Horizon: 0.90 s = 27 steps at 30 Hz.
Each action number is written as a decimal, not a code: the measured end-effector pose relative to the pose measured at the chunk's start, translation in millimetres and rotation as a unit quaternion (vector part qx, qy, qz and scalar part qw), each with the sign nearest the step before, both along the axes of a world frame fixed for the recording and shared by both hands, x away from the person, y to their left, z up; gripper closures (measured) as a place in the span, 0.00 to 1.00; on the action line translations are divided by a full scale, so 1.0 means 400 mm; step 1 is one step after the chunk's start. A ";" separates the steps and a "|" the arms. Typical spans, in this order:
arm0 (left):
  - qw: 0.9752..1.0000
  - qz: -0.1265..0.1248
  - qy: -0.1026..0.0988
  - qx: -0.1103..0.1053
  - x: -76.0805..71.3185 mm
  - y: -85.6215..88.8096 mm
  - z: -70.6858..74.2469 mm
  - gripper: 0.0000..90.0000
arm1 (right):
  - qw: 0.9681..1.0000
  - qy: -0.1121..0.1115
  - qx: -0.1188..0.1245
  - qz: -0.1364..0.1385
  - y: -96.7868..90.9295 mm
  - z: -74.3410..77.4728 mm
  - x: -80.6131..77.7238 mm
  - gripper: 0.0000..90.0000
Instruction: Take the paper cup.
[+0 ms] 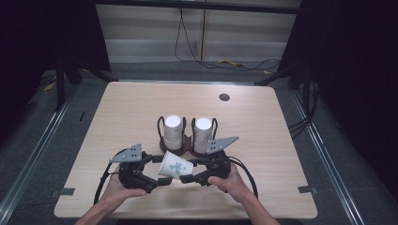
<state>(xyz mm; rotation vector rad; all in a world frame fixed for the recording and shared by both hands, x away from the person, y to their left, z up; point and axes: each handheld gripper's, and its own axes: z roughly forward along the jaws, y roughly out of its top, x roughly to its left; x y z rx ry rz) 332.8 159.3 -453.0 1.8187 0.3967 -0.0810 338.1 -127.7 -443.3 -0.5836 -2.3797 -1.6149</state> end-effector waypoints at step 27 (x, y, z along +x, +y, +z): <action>1.000 0.003 0.010 -0.025 -0.003 0.008 0.001 0.24 | 1.000 -0.022 0.012 0.012 0.006 -0.025 -0.012 0.42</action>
